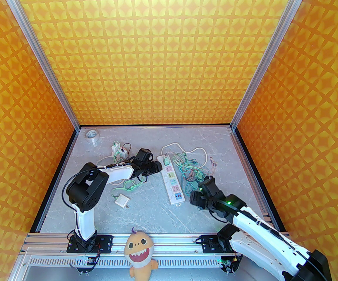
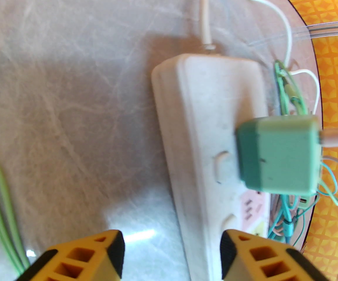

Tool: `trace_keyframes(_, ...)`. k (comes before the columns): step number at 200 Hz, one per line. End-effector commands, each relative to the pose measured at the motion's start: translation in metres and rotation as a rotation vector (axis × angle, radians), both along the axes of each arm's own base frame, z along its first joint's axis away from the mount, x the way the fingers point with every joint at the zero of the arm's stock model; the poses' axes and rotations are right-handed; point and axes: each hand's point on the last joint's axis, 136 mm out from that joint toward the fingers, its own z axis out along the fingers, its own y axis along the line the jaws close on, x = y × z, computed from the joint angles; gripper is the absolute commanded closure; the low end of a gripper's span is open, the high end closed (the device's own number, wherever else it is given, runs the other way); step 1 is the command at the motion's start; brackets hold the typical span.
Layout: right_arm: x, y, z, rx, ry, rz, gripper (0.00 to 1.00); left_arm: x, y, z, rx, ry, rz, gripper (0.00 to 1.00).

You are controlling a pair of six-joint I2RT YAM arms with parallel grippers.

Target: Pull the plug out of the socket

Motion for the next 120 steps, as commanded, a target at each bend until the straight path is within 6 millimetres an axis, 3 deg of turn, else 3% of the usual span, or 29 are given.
trace_keyframes(1, 0.013, -0.005, 0.028, -0.05, -0.065, 0.011, 0.2, 0.001, 0.005, 0.024, 0.003, -0.066, -0.01, 0.38)
trace_keyframes(34, 0.042, 0.017, 0.061, -0.046, -0.139, 0.096, 0.2, 0.003, 0.008, 0.041, -0.015, -0.125, -0.021, 0.27)
trace_keyframes(48, 0.055, 0.028, 0.074, -0.034, -0.169, 0.13, 0.2, 0.004, 0.012, 0.046, -0.018, -0.138, -0.016, 0.08)
trace_keyframes(66, 0.074, 0.046, 0.087, -0.027, -0.203, 0.178, 0.2, 0.006, 0.023, 0.049, -0.023, -0.147, 0.006, 0.04)
trace_keyframes(69, 0.077, 0.049, 0.089, -0.029, -0.205, 0.185, 0.2, 0.006, 0.026, 0.049, -0.023, -0.146, 0.012, 0.0)
trace_keyframes(96, 0.105, 0.078, 0.094, -0.059, -0.214, 0.255, 0.25, 0.007, 0.052, 0.052, -0.026, -0.155, 0.079, 0.01)
trace_keyframes(120, 0.128, 0.105, 0.084, -0.09, -0.197, 0.31, 0.32, 0.004, 0.075, 0.055, -0.009, -0.169, 0.132, 0.01)
